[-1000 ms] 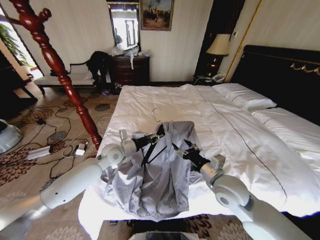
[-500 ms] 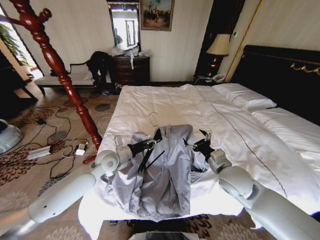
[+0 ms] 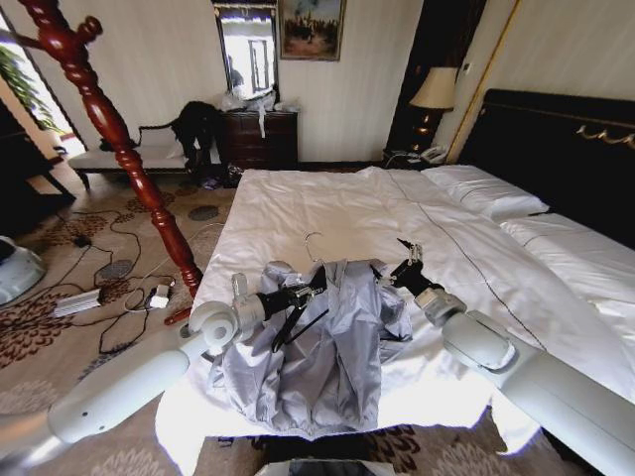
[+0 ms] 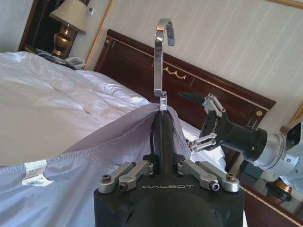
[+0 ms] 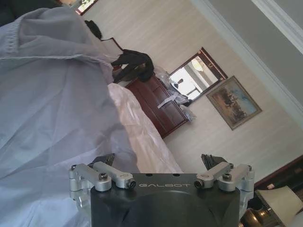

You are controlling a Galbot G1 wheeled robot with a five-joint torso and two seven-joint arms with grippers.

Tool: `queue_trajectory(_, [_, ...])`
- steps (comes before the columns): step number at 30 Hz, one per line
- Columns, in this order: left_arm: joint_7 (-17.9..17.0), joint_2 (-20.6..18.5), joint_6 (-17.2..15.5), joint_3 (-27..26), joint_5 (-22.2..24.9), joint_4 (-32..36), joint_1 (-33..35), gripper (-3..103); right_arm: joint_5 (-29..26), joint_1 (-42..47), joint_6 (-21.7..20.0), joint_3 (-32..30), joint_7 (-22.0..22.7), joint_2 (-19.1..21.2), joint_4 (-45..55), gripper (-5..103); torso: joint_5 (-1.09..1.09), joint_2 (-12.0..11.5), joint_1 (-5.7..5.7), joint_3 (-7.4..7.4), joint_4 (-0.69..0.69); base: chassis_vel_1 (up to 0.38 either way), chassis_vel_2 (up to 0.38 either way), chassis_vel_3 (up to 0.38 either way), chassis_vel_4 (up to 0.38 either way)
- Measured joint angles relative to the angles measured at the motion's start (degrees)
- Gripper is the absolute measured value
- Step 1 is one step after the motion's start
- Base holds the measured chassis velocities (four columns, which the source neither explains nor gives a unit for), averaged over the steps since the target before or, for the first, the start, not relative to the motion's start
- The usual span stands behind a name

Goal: Pick up the clothes from the bed and hang them on the clothes hanger.

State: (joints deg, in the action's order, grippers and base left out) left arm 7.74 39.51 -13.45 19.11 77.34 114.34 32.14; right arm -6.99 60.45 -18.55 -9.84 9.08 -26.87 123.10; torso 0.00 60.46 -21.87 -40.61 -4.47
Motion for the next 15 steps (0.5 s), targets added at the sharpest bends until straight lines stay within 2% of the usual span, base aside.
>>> queue_trajectory(6, [-0.06,-0.08,0.04,0.36,-0.31,0.55,-0.02,15,4.28,0.59,1.10,0.01,-2.70,0.70,-0.25,100,0.00,0.00,0.00,0.00,0.00,0.000,0.000,0.000,0.000])
queue_trajectory(15, [-0.17,-0.56,-0.05,1.04,0.16,1.98,-0.41,15,5.54,-0.02,1.20,1.29,-3.54,0.09,-1.60,100,0.00,0.00,0.00,0.00,0.00,0.000,0.000,0.000,0.000])
